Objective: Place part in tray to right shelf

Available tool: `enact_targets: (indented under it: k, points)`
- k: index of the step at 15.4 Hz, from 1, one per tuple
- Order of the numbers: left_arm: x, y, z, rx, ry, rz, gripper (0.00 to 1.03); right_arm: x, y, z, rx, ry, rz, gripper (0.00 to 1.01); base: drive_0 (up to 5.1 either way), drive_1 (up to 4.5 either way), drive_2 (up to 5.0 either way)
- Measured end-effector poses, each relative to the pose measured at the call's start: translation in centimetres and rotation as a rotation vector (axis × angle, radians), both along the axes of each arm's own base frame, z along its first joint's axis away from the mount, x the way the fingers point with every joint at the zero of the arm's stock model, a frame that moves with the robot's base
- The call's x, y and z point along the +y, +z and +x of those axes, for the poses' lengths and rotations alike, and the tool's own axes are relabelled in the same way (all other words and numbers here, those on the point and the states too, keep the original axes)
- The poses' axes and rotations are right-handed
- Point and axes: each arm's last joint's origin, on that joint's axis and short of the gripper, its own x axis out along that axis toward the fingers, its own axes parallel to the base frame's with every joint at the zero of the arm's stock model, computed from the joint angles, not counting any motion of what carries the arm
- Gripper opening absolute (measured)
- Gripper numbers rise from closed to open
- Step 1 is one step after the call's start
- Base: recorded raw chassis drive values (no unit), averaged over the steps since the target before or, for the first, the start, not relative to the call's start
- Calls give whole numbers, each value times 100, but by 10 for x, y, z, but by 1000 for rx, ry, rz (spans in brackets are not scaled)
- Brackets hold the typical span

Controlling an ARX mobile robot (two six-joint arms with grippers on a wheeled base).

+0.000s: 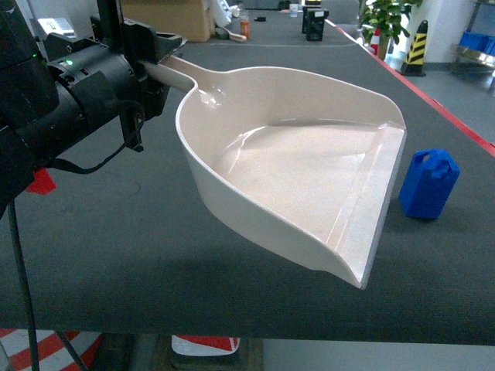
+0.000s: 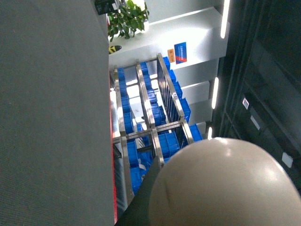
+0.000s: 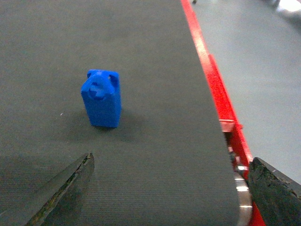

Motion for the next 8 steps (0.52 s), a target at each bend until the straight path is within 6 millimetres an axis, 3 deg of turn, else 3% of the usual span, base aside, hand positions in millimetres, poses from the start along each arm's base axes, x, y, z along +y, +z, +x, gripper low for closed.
enact_targets:
  k: [4, 8]
  points:
    - [0, 0, 0, 0, 1, 0, 12, 4, -25, 92, 174, 160, 56, 98, 0, 0, 0]
    - [0, 0, 0, 0, 1, 0, 12, 13, -42, 150, 248, 250, 62, 98, 0, 0, 0]
